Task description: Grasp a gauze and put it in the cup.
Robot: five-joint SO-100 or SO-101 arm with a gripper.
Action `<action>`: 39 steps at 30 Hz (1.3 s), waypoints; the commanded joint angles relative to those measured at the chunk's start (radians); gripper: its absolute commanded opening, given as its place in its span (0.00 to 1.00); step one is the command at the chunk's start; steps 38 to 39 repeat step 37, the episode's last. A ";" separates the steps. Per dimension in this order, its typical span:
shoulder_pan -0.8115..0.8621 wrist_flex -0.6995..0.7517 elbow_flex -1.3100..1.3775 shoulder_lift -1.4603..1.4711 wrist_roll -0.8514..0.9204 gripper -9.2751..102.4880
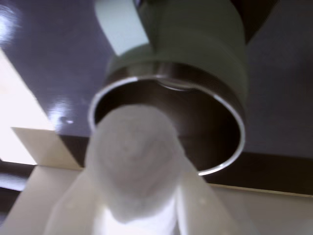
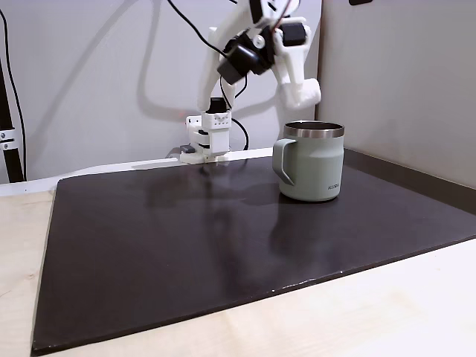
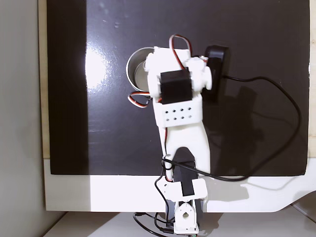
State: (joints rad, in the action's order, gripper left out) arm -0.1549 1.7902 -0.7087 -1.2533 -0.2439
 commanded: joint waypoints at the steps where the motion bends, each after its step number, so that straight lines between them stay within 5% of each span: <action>1: -0.034 0.003 0.054 0.005 0.000 0.08; 16: -0.100 0.003 0.003 0.044 0.029 0.10; 25: -0.101 0.003 -0.071 0.025 0.060 0.44; 39: -0.098 0.003 -0.074 0.008 0.063 0.44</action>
